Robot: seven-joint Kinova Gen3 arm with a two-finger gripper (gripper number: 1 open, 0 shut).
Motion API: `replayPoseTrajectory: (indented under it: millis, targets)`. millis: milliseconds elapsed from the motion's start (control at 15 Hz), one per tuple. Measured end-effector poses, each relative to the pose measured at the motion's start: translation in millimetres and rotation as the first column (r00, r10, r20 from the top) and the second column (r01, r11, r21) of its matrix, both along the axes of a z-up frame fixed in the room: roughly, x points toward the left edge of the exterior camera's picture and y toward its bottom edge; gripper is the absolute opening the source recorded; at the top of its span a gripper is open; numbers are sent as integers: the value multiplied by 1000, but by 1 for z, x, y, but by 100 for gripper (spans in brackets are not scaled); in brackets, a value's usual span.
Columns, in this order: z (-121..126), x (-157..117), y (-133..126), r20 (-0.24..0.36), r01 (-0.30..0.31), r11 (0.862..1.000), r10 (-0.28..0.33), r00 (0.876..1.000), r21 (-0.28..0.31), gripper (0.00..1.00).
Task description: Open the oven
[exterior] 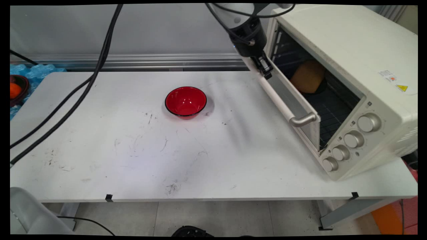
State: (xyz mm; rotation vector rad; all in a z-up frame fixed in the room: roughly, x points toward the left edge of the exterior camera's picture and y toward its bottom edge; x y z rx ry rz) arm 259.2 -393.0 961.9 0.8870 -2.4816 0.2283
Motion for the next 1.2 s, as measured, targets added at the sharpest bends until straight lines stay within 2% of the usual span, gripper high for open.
replayPoseTrajectory:
  millis: [533, 1200]
  targets:
    - [-28, 21, 16, 10, -3, 1000, 3, 1000, 6, 0]
    - [-67, 43, 31, -14, -35, 999, 35, 999, 8, 0]
